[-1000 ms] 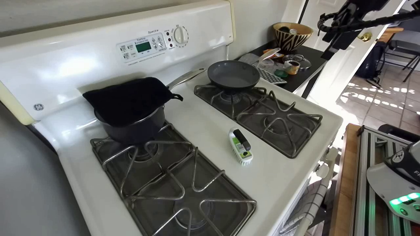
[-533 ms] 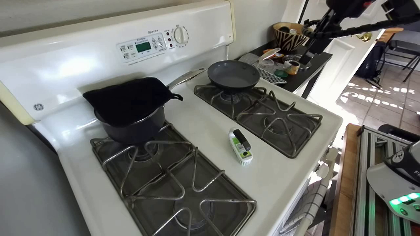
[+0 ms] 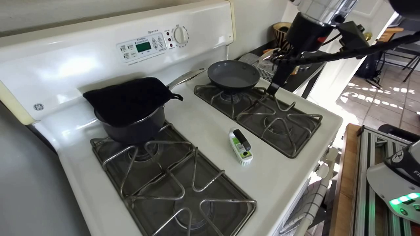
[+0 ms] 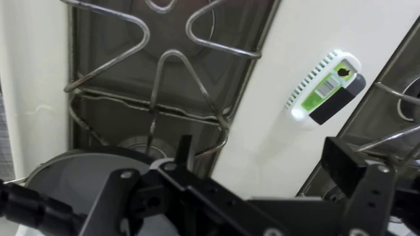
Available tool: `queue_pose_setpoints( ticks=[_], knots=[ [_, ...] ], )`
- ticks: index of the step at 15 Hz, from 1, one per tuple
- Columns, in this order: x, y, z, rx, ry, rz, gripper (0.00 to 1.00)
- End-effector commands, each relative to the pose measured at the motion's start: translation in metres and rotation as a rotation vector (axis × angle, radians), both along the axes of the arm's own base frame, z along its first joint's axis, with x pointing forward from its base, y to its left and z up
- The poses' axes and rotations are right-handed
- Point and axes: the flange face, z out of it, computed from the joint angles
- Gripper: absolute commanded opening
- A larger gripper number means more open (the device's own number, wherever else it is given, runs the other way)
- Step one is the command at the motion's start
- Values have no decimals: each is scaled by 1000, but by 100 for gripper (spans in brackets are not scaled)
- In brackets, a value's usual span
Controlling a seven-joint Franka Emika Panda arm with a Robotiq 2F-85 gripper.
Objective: Brush the top of the stove.
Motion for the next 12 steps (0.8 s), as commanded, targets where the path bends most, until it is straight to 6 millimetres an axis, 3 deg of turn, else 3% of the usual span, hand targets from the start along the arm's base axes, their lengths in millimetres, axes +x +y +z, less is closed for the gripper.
queue_pose_setpoints(
  ticks=[1, 4, 5, 8, 12],
  knots=[
    [23, 30, -23, 34, 74, -71, 100],
    [34, 49, -40, 22, 128, -64, 100],
    [22, 36, -29, 5, 90, -55, 100],
    [32, 45, -39, 3, 118, -43, 100],
    [34, 46, -39, 4, 117, -43, 100]
  ],
)
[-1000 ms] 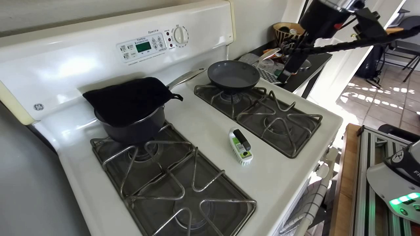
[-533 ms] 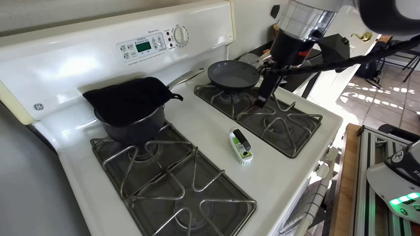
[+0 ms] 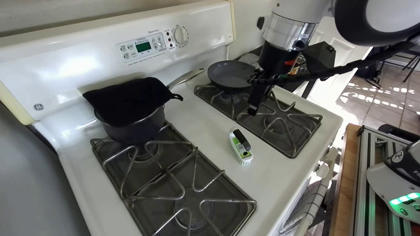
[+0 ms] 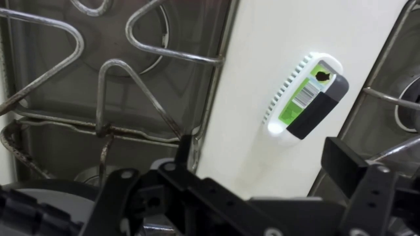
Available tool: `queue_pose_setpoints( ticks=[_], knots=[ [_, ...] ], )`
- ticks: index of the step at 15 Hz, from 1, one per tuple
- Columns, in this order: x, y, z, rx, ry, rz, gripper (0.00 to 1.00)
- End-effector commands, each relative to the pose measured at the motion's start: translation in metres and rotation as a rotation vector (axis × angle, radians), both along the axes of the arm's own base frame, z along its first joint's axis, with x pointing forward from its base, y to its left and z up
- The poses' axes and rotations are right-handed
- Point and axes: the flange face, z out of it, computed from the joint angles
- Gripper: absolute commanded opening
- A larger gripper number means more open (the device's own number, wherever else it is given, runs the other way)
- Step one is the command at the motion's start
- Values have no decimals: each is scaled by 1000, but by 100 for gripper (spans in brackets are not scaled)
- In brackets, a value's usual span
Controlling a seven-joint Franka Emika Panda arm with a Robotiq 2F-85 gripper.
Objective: Brush the top of the stove.
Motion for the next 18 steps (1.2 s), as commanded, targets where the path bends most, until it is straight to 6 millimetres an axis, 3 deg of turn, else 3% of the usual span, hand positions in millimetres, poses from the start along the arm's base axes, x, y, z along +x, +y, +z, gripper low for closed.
queue_pose_setpoints(
  ticks=[1, 9, 18],
  knots=[
    [0, 2, -3, 5, 16, -15, 100],
    [9, 22, -10, 14, 6, -172, 100],
    [28, 46, -42, 31, 61, -274, 100]
  ],
)
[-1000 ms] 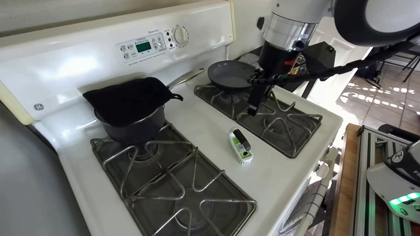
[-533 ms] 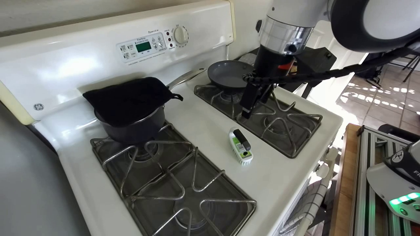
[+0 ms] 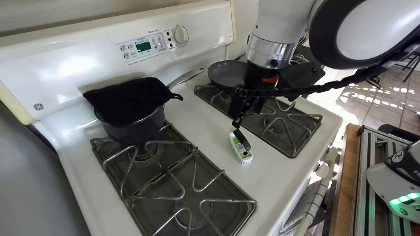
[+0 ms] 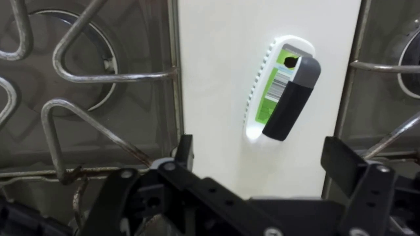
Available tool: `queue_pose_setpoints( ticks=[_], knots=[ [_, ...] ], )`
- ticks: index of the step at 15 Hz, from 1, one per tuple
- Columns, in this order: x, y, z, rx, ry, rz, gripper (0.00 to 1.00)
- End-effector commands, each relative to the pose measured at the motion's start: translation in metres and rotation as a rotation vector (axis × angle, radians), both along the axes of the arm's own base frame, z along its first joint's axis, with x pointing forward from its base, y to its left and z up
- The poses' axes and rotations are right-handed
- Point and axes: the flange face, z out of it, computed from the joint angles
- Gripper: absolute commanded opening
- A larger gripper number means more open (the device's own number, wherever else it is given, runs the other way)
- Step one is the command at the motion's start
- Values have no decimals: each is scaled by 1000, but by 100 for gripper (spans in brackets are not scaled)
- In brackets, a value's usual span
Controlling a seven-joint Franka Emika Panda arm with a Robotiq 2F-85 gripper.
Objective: Brush the top of the stove.
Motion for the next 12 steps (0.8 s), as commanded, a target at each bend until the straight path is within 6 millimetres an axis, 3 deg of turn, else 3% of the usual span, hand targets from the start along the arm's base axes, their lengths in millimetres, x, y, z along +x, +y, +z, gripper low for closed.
queue_pose_setpoints(
  ticks=[1, 4, 5, 6, 7, 9, 10, 11, 12],
  knots=[
    [13, 12, -15, 17, 13, -52, 100],
    [21, 19, -22, 47, 17, -79, 99],
    [23, 21, -24, 55, 20, -83, 93],
    [25, 23, -26, 60, 21, -88, 86],
    [26, 26, -29, 67, 26, -92, 68],
    [27, 31, -34, 81, 35, -96, 50],
    [28, 33, -36, 85, 41, -100, 72],
    [28, 36, -37, 94, 52, -101, 85],
    [28, 38, -39, 87, 57, -104, 87]
  ],
)
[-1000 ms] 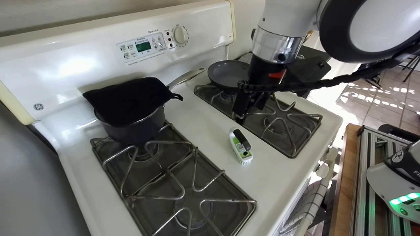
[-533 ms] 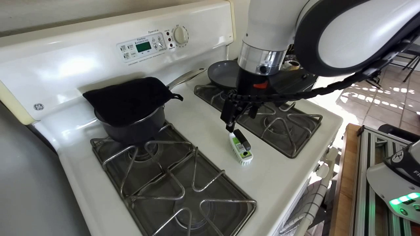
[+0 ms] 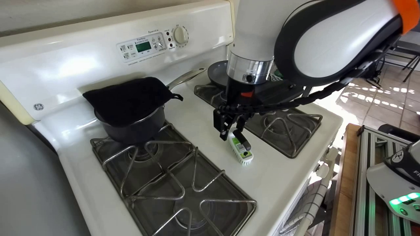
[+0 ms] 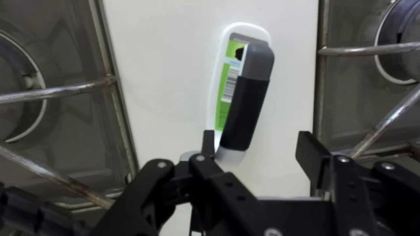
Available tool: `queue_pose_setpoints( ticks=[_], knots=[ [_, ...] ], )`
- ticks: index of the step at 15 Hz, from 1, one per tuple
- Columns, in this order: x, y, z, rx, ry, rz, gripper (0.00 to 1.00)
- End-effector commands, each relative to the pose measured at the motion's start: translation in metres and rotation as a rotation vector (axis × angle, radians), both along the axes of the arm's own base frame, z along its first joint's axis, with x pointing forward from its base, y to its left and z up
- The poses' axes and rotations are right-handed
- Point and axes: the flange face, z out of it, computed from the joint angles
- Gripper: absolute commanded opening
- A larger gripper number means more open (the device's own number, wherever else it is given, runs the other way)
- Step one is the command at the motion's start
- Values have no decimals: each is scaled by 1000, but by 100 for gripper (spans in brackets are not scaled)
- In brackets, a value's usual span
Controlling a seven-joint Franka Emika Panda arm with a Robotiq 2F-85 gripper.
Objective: Brush the top of the stove.
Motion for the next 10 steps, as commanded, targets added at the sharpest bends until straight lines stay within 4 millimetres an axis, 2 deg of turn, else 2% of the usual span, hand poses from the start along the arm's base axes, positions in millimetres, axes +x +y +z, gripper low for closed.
queue_pose_setpoints(
  ticks=[1, 2, 3, 4, 6, 10],
  knots=[
    [2, 12, -9, 30, 18, -18, 92],
    [2, 14, -10, 25, 22, -19, 99],
    [2, 15, -11, 26, 24, -16, 100],
    [2, 16, -11, 24, 25, -15, 75],
    [2, 17, -11, 18, 24, -12, 73],
    [3, 16, -7, 5, 15, -18, 39]
  ],
)
